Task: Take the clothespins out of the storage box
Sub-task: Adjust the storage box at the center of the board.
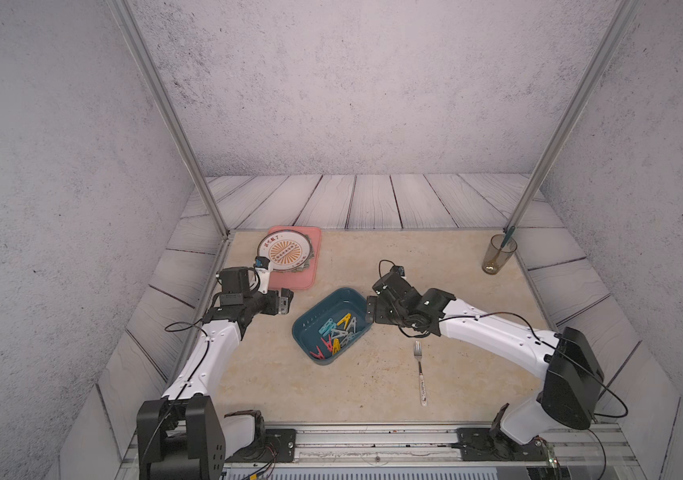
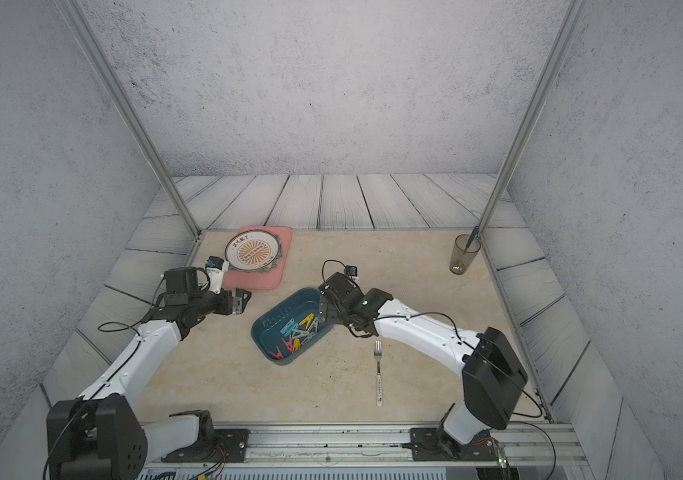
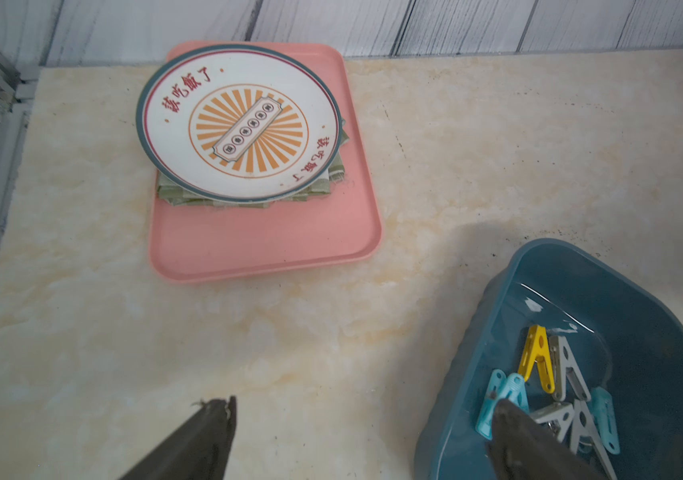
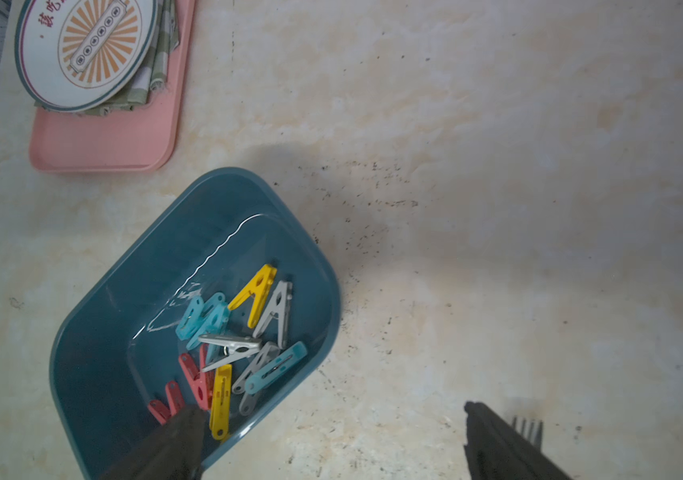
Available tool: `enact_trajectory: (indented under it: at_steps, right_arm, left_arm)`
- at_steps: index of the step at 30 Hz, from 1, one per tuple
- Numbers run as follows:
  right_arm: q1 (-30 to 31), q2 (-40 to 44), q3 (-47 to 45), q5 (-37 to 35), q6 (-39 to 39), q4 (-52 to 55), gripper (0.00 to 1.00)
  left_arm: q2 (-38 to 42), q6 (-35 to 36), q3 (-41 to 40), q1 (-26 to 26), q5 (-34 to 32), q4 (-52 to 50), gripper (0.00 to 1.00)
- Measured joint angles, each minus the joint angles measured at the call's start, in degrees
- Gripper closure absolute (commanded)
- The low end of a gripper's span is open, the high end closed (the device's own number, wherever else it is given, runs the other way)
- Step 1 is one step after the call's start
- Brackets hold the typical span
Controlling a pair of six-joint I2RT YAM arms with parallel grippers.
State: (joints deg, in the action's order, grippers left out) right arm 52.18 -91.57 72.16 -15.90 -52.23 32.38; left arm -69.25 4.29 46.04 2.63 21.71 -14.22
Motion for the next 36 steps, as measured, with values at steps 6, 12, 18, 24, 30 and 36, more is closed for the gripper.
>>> enact_trajectory:
  at_steps: [6, 12, 18, 24, 30, 36]
  right_arm:
    - [4.9, -7.8, 2.7, -2.6, -7.0, -2.5, 0.26]
    - [6.5, -12.1, 4.9, -3.7, -11.3, -3.3, 0.45]
    - [6.8, -15.6, 6.0, -4.8, -13.9, -3.4, 0.47]
    - [7.7, -16.3, 6.8, -6.6, -15.4, -2.4, 0.44]
    - [8.2, -16.3, 7.1, -8.3, -15.8, 0.1, 0.42]
    - [8.2, -17.4, 7.9, -8.5, -16.3, 0.5, 0.42]
  left_arm:
    - [0.0, -0.3, 0.0, 0.0, 0.6, -0.7, 0.00]
    - [0.3, -0.4, 0.0, 0.0, 0.7, -1.0, 0.00]
    - [0.6, -0.6, 0.0, 0.2, 0.9, -1.1, 0.00]
    - [0.6, -0.7, 0.0, 0.2, 1.2, -1.9, 0.00]
    - [0.6, -0.7, 0.0, 0.2, 1.6, -1.9, 0.00]
    - [0.6, -1.0, 0.0, 0.2, 1.8, -1.9, 0.00]
